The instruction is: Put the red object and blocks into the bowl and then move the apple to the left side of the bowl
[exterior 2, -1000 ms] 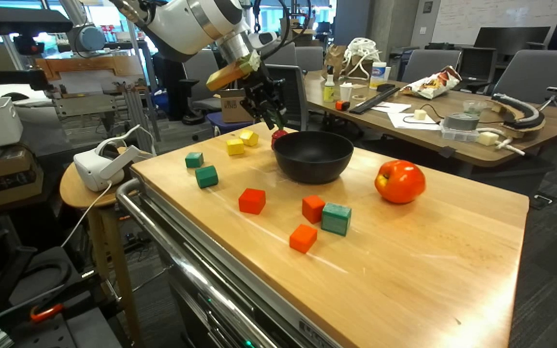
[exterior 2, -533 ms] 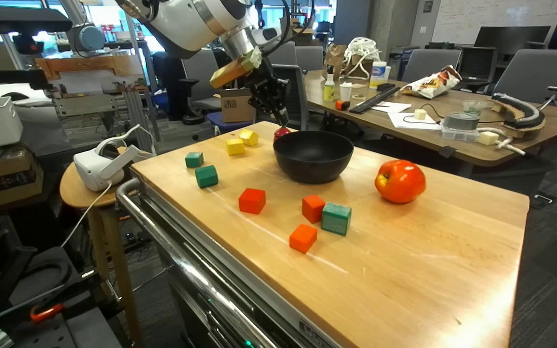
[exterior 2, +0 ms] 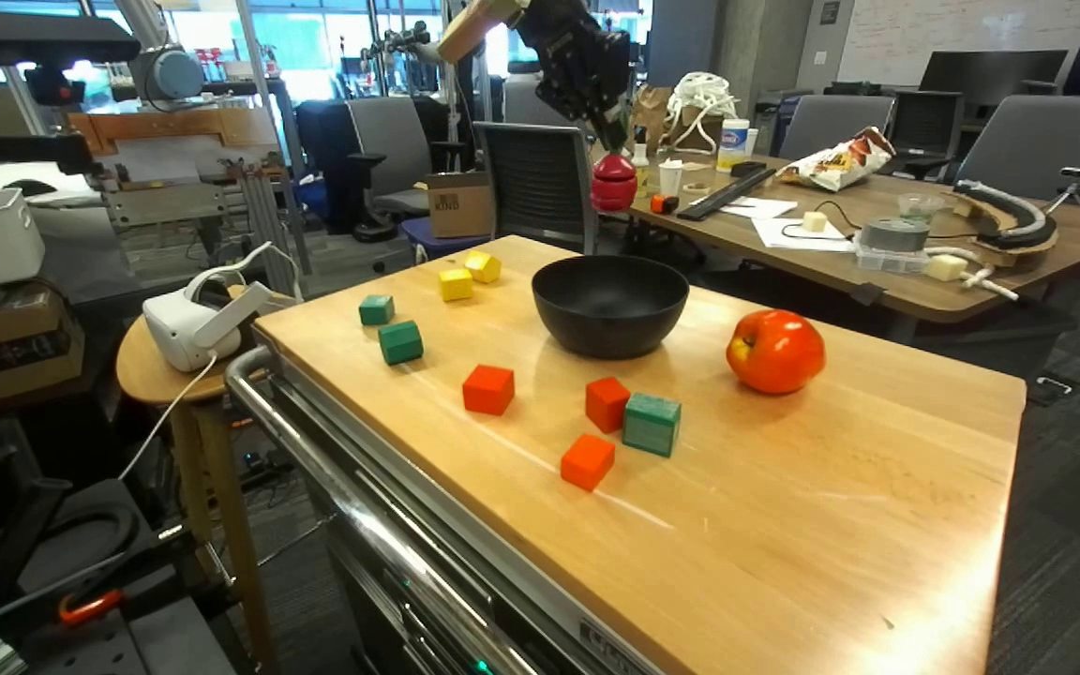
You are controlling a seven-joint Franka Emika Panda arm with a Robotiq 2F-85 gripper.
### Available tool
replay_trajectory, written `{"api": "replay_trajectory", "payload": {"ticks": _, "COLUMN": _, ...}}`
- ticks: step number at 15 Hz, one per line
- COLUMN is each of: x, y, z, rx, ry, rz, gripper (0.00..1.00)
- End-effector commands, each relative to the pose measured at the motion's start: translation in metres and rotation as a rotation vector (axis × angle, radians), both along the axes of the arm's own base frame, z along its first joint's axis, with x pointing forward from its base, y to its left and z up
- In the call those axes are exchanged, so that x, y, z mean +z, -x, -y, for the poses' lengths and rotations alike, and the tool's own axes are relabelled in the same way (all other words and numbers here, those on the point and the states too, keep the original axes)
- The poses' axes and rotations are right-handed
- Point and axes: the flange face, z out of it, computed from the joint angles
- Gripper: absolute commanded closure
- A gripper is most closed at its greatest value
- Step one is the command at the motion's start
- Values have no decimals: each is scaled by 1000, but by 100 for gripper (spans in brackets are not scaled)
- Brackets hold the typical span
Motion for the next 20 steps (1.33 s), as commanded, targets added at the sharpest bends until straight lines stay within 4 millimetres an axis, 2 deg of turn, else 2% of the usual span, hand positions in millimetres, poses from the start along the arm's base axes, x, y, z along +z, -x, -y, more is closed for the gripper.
{"api": "replay_trajectory", "payload": {"ticks": 1, "x": 19, "y": 23, "z": 38, "rx": -104, "ry": -70, "rz": 22, "gripper": 93}}
{"api": "replay_trajectory", "payload": {"ticks": 3, "x": 5, "y": 23, "z": 51, "rx": -141, "ry": -122, "rz": -4, "gripper": 93}}
{"api": "replay_trajectory", "payload": {"ticks": 5, "x": -20, "y": 22, "z": 60, "rx": -201, "ry": -150, "rz": -33, "gripper": 94}}
{"api": "replay_trajectory", "payload": {"ticks": 9, "x": -71, "y": 23, "z": 63, "rx": -276, "ry": -207, "rz": -106, "gripper": 94}}
{"api": "replay_trajectory", "payload": {"ticks": 11, "x": -85, "y": 22, "z": 60, "rx": -297, "ry": -231, "rz": -131, "gripper": 94}}
{"api": "replay_trajectory", "payload": {"ticks": 12, "x": -89, "y": 22, "z": 59, "rx": -304, "ry": -245, "rz": -136, "gripper": 89}}
{"api": "replay_trajectory", "payload": {"ticks": 13, "x": -91, "y": 22, "z": 58, "rx": -304, "ry": -259, "rz": -144, "gripper": 68}}
{"api": "replay_trajectory", "payload": {"ticks": 15, "x": -87, "y": 25, "z": 51, "rx": -297, "ry": -272, "rz": -152, "gripper": 53}}
{"api": "replay_trajectory", "payload": {"ticks": 17, "x": -71, "y": 28, "z": 39, "rx": -272, "ry": -270, "rz": -126, "gripper": 38}}
{"api": "replay_trajectory", "payload": {"ticks": 20, "x": -36, "y": 32, "z": 2, "rx": -164, "ry": -355, "rz": -47, "gripper": 16}}
